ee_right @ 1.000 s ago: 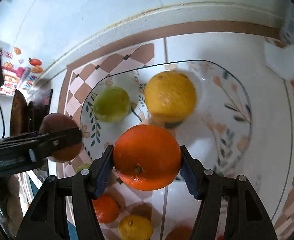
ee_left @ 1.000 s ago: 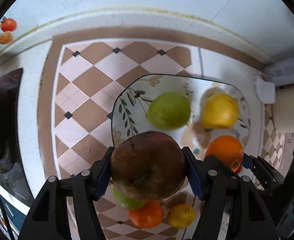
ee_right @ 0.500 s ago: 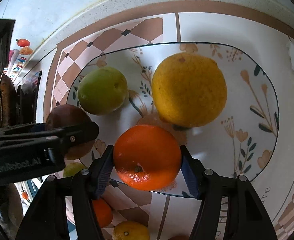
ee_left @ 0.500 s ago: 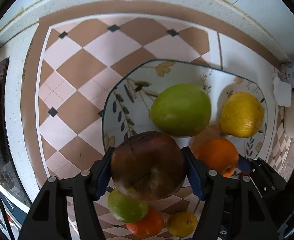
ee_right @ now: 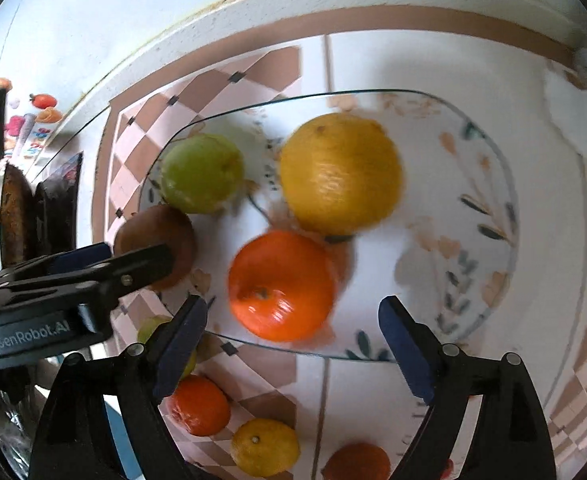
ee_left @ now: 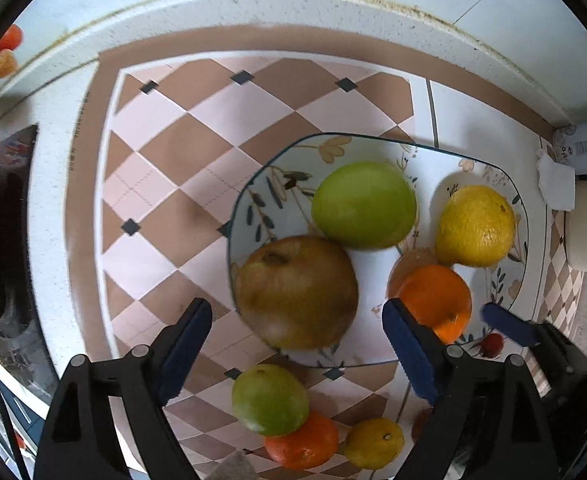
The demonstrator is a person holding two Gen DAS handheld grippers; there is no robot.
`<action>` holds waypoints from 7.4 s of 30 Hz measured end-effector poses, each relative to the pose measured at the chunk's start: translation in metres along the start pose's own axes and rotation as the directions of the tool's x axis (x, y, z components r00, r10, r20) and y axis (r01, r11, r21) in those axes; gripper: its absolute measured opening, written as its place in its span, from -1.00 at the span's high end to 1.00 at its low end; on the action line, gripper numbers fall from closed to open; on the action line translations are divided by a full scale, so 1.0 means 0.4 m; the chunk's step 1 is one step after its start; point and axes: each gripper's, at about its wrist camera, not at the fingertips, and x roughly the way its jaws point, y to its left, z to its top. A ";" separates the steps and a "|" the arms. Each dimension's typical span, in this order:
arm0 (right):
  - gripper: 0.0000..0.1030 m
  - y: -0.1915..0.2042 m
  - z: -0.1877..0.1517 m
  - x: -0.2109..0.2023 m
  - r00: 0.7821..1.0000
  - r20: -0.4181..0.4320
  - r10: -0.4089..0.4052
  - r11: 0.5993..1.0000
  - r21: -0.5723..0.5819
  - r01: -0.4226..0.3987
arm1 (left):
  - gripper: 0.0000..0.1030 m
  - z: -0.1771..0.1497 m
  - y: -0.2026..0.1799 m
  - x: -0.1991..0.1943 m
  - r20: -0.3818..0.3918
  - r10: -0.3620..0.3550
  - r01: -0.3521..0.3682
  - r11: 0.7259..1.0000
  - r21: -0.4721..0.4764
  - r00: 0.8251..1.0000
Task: Organize fruits
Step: 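Place the brown pear on the plate with the left tool while the right tool places the orange, then lift both tools away from the plate, then grasp an orange with the left tool while the right tool grasps the persimmon, then carry the orange and persimmon toward the plate with both tools, then release the orange and persimmon onto the plate with both tools, then lift both tools away from the plate toward the loose fruits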
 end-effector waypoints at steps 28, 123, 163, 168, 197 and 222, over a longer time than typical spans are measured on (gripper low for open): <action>-0.75 0.015 -0.399 -0.412 0.924 0.362 -0.122 0.992 0.021 0.123 | -0.69 -0.441 -0.014 -0.369 0.484 0.037 -0.062 0.997 0.038 0.875; -0.13 -0.105 -0.417 -0.074 0.982 0.189 0.030 0.997 0.058 -0.042 | -0.22 -0.347 -0.066 -0.111 0.119 -0.168 0.164 0.986 0.041 0.979; -0.30 -0.298 0.116 -0.073 0.979 0.033 0.202 0.974 0.102 -0.204 | -0.23 -0.024 -0.371 0.038 0.007 -0.194 0.193 0.979 0.061 0.981; -0.40 -0.309 0.105 -0.100 0.981 0.053 0.188 0.974 0.115 -0.193 | -0.68 -0.030 -0.370 0.029 0.018 -0.205 0.204 0.977 0.056 0.979; -0.81 -0.135 -0.186 -0.265 0.942 0.283 -0.180 0.983 0.023 0.181 | -0.70 -0.238 -0.074 -0.133 0.263 0.065 -0.071 0.997 0.013 0.963; -0.81 0.006 -0.538 -0.556 0.832 0.521 -0.188 0.981 0.054 0.188 | -0.70 -0.543 -0.091 -0.403 0.522 0.004 -0.057 0.995 0.084 0.853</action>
